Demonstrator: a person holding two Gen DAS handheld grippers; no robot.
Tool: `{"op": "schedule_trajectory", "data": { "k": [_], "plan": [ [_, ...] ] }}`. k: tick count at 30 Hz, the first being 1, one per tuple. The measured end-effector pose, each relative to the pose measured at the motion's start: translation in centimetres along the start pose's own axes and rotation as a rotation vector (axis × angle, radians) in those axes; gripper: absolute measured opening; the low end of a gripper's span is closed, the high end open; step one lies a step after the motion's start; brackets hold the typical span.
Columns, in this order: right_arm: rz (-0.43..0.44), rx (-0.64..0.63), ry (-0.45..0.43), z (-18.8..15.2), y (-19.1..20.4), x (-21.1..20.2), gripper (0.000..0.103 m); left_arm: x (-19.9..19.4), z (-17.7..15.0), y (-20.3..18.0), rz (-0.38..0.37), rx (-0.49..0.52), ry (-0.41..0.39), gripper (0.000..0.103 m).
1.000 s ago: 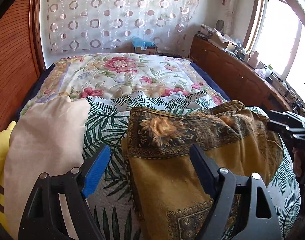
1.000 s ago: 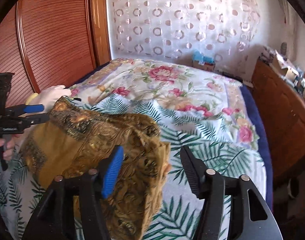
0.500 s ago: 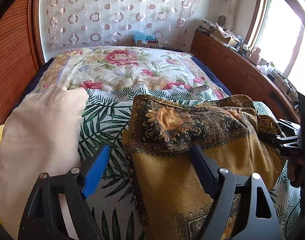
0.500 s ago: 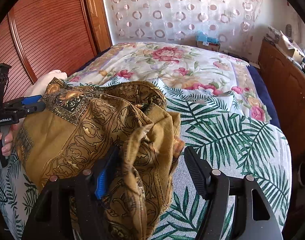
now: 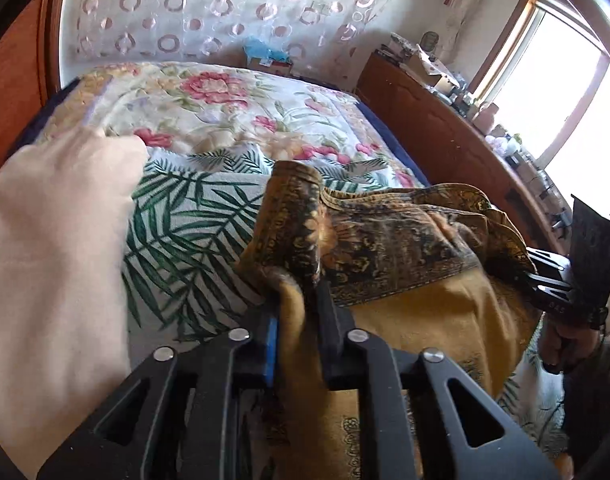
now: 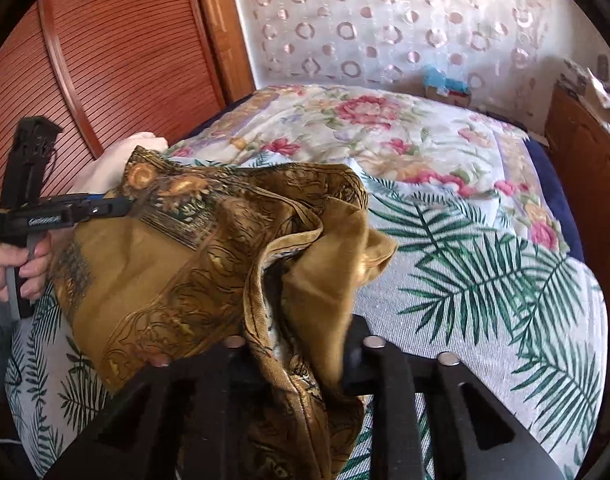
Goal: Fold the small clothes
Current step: 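Grasp the folded shirt bundle with the left gripper and lift it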
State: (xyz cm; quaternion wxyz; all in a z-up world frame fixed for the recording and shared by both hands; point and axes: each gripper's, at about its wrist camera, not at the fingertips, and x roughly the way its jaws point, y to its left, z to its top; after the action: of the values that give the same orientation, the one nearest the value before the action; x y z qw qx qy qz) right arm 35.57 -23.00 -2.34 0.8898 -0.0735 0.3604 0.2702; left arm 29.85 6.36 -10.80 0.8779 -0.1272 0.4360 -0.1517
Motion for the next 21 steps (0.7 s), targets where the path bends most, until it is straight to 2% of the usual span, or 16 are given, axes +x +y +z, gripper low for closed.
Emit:
{"op": "schedule_trajectory", "data": {
  "k": [1,5,8,10,16,21],
  "plan": [
    [0.0,-0.007,-0.016,0.0,0.0,-0.4,0.017,-0.3,-0.1,-0.4,0.005,0.021,-0.008,0.01],
    [-0.01,-0.055,-0.087,0.4,0.9,-2.7,0.016,-4.0,-0.5,-2.1,0.028,0.05,-0.123,0.009],
    [-0.014,-0.121,-0.145,1.7,2.6,-4.7,0.015,-8.0,-1.3,-2.8,0.021,0.039,-0.22,0.009],
    [-0.002,-0.182,-0.185,2.9,4.1,-5.9,0.015,-10.8,-2.2,-2.9,0.043,0.03,-0.287,0.008],
    [0.037,-0.393,-0.26,8.8,9.8,-6.9,0.015,-16.8,-5.1,-0.6,0.118,-0.067,-0.423,0.008],
    [0.104,-0.546,-0.24,14.5,15.3,-3.7,0.015,-18.9,-7.9,3.1,0.197,-0.196,-0.467,0.008]
  ]
}}
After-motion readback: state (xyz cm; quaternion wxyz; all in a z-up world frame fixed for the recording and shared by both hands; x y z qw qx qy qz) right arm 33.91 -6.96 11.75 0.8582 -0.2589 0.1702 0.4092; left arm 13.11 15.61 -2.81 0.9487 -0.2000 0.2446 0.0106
